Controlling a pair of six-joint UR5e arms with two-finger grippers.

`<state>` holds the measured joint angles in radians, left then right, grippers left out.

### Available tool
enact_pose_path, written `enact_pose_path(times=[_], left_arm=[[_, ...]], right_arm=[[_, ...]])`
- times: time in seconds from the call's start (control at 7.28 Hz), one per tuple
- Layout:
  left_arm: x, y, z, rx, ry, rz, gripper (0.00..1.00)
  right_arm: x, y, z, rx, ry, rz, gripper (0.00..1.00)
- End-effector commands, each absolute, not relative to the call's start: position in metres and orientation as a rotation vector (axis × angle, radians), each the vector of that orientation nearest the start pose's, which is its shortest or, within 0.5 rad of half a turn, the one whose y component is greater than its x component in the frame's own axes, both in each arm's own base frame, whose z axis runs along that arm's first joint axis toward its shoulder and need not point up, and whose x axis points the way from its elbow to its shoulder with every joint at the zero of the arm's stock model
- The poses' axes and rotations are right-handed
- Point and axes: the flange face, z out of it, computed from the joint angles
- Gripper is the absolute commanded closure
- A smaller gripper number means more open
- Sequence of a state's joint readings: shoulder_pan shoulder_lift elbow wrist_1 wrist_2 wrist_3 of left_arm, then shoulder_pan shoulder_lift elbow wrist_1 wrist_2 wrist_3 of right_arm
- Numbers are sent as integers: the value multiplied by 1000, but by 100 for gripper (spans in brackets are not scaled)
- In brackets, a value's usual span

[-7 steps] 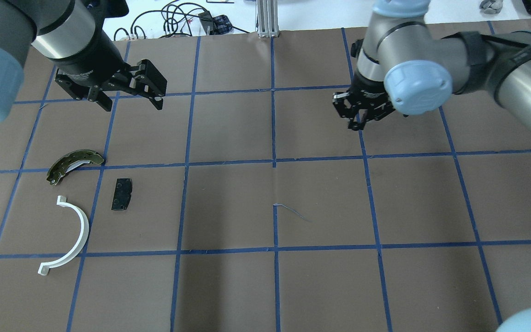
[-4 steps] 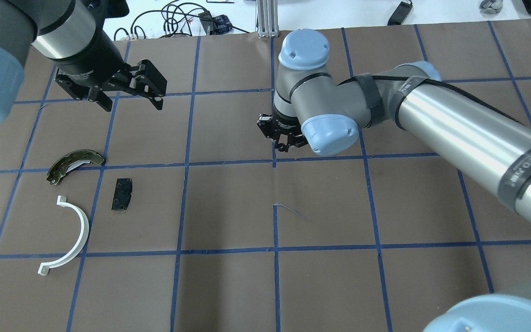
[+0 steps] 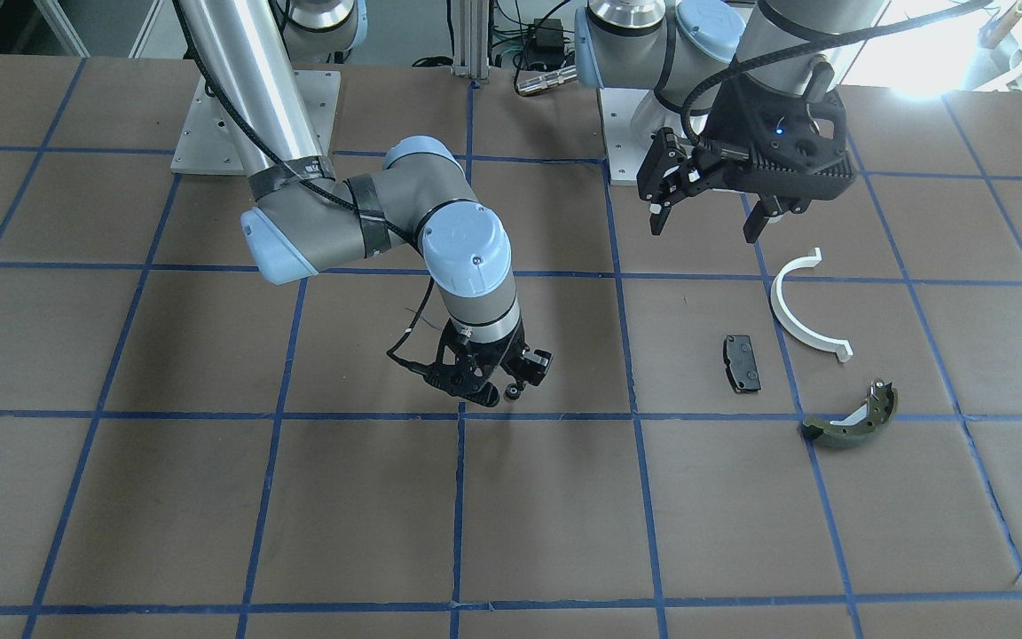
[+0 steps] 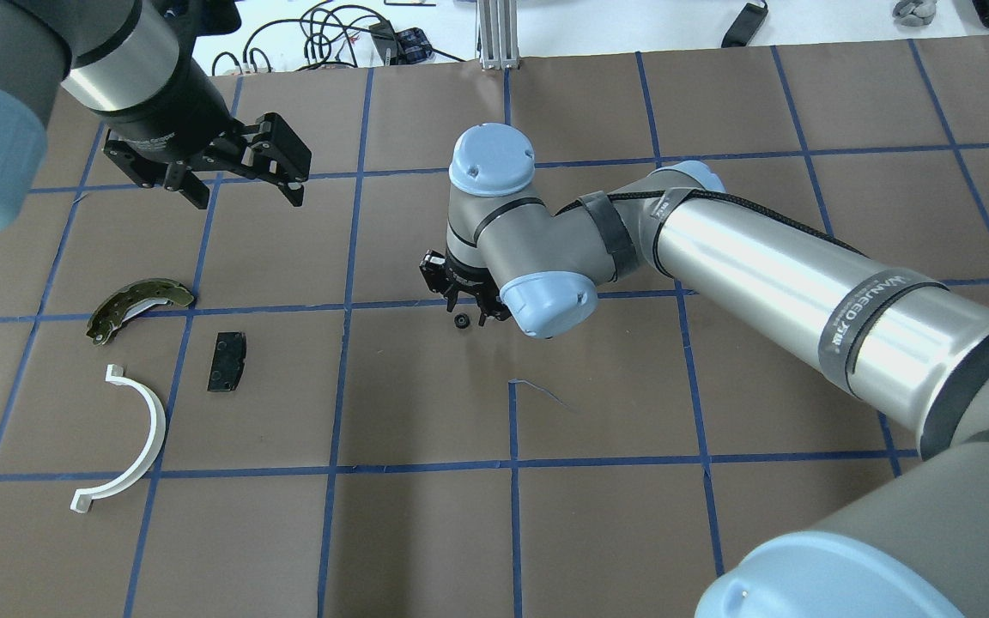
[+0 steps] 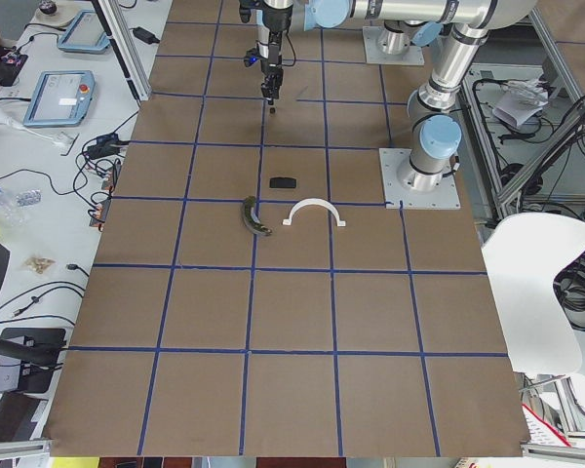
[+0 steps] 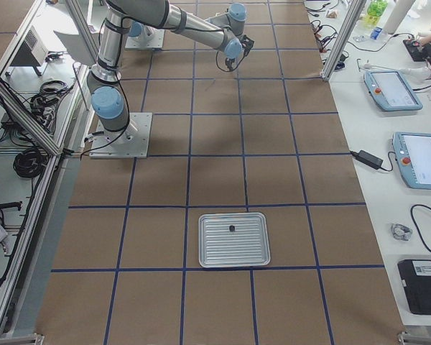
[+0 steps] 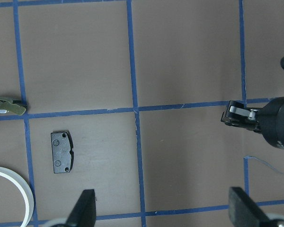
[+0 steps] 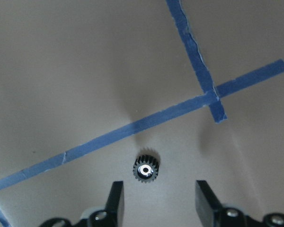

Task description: Place bearing gear from tray to pile

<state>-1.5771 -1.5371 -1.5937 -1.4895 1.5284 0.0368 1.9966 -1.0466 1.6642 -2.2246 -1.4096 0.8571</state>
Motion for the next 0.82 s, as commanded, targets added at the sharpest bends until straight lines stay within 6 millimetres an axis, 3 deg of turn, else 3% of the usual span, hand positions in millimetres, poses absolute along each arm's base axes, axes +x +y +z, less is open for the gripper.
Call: enact_pose_path(times=[0.0,0.14,0.27,0.41,0.55,0.69], left_arm=[[-141,-485,500,71,3179,-143,0],[-145,-484,495,57,3181,-127,0],[-148,-489,483,51,3180,-88,0],[-151,-493,473,38,3186,-63,0],[-169,-493,450,-34,3184,12,0],[-202,-496,412,-60,3174,-7,0]], right_arm=[[381,-526,216,646,2945,147,0],[359,-539,231,532,2956,103,0],[319,-553,247,513,2984,87,0],[268,-564,267,343,3051,107,0],[204,-575,289,269,3057,140,0],[138,-585,311,105,3057,109,0]])
